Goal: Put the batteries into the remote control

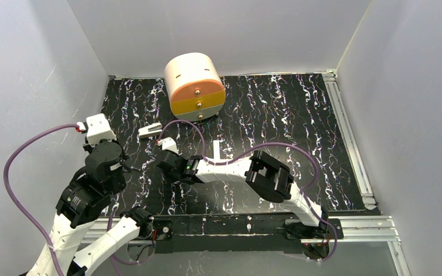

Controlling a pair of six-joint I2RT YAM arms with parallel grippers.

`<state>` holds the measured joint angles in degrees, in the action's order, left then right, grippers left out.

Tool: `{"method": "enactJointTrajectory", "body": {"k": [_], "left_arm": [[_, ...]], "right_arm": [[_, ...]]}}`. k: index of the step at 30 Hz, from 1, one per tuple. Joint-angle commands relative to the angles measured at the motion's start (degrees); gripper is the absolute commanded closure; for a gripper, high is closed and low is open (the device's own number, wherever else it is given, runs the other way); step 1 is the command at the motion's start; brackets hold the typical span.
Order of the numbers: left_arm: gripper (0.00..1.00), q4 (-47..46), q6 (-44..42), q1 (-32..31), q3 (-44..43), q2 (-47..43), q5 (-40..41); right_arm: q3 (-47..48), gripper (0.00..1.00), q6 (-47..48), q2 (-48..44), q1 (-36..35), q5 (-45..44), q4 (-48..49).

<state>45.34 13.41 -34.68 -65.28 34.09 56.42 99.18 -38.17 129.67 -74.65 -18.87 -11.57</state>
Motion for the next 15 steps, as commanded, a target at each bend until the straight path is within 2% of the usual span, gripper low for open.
{"method": "enactJointTrajectory", "body": {"k": [1, 15], "left_arm": [[1.00, -2.6, -1.2, 0.0, 0.4, -1.7, 1.9], [1.00, -2.1, -2.2, 0.0, 0.0, -1.7, 1.7]], "right_arm": [[2.1, 0.68, -0.4, 2.2, -0.1, 0.2, -0.2], [5.1, 0.69, 1.1, 4.5, -0.2, -0.8, -3.0]]}}
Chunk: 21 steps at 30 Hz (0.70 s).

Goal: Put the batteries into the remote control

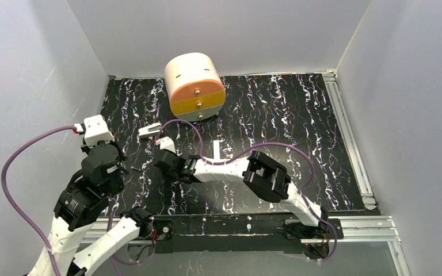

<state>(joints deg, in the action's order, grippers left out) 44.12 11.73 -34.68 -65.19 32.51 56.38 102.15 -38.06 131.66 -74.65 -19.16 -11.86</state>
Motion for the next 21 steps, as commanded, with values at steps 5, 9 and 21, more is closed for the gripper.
{"method": "enactJointTrajectory", "body": {"k": [5, 9, 21], "left_arm": [[1.00, -0.9, -1.1, 0.0, -0.3, 0.1, 1.8], [1.00, -1.0, -1.1, 0.0, -0.4, 0.3, 1.9], [1.00, -0.7, -1.3, 0.0, -1.4, 0.3, 0.9]], "right_arm": [[3.9, 0.68, 1.4, 2.6, -0.6, -2.9, -4.7], [6.3, 0.68, 1.5, 2.2, -0.6, -7.4, -9.0], [2.0, 0.69, 4.5, -2.7, -0.6, 2.3, 0.5]]}}
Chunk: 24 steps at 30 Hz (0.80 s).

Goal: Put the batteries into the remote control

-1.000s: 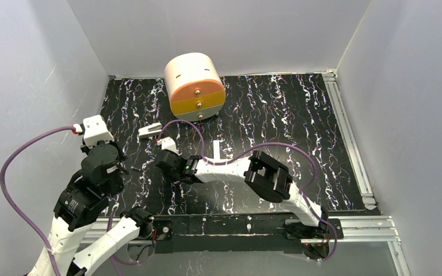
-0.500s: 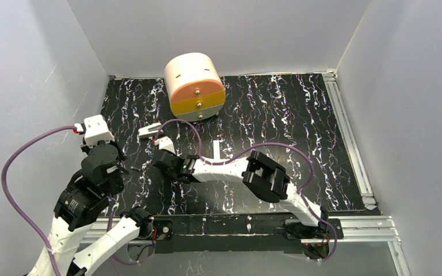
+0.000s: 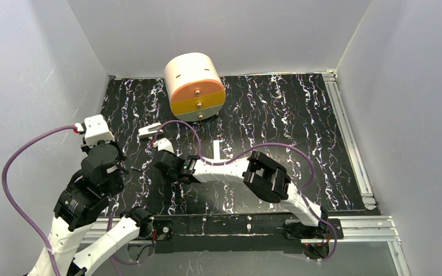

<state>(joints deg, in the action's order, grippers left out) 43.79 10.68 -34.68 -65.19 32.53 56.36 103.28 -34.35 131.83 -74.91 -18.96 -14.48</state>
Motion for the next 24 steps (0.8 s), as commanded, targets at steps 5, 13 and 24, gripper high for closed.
{"method": "enactJointTrajectory", "body": {"k": [5, 13, 24], "left_arm": [[1.00, 0.2, 0.0, 0.0, -1.8, 0.5, 0.9], [1.00, 0.6, 0.2, 0.0, -1.8, 0.8, 0.7], [1.00, 1.0, 0.5, 0.0, -2.0, 0.8, 0.0]], "right_arm": [[1.2, 0.68, -0.2, -1.9, -0.3, 0.7, 2.1], [1.6, 0.68, 1.4, -3.2, -0.7, -0.8, 2.9], [1.4, 0.78, 1.3, -2.9, -0.9, 0.5, 3.7]]}}
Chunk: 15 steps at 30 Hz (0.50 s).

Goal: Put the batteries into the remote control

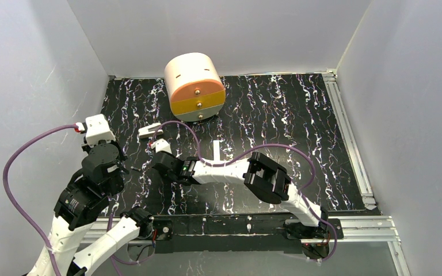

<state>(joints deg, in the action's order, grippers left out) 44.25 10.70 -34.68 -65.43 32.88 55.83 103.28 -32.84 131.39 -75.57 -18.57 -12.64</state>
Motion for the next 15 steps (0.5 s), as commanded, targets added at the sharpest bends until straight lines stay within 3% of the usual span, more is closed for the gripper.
{"method": "enactJointTrajectory", "body": {"k": [1, 9, 15], "left_arm": [[1.00, 0.6, 0.6, 0.0, -1.8, 0.5, 0.6], [1.00, 1.3, 0.9, 0.0, -1.7, 0.3, 0.2], [1.00, 1.1, 0.8, 0.0, -1.6, 0.2, -0.5]], "right_arm": [[1.5, 0.77, -0.4, -2.1, -0.4, 0.2, 1.7], [3.6, 0.63, -1.2, 0.2, -0.3, 0.4, -0.1], [4.2, 0.61, -1.5, 1.1, -0.3, 0.8, -0.6]]}}
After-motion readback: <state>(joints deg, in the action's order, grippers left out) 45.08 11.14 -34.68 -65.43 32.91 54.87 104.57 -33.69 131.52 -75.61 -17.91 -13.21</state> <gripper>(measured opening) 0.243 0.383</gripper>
